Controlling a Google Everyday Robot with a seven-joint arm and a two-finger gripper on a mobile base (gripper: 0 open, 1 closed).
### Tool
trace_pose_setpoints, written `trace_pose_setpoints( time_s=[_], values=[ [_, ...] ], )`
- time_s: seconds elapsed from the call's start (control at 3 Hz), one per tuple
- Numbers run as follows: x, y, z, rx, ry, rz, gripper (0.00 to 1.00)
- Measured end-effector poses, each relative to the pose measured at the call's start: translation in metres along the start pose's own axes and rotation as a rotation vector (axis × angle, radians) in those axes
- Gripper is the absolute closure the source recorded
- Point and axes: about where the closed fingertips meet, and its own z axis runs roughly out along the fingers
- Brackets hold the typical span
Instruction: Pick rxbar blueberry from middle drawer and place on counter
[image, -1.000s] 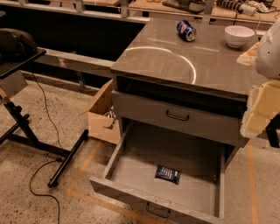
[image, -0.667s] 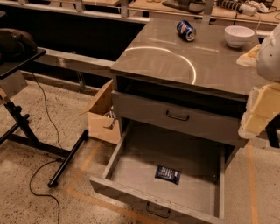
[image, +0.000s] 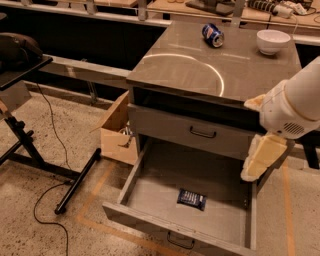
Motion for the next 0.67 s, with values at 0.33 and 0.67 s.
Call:
trace_pose_setpoints(
  time_s=[0.33,0.67],
  values=[
    [0.011,0.017,0.066,-0.019,-0.052,-0.021,0.00],
    [0.008,0.008,0.080,0.028,-0.073,-0.025,0.00]
  ],
)
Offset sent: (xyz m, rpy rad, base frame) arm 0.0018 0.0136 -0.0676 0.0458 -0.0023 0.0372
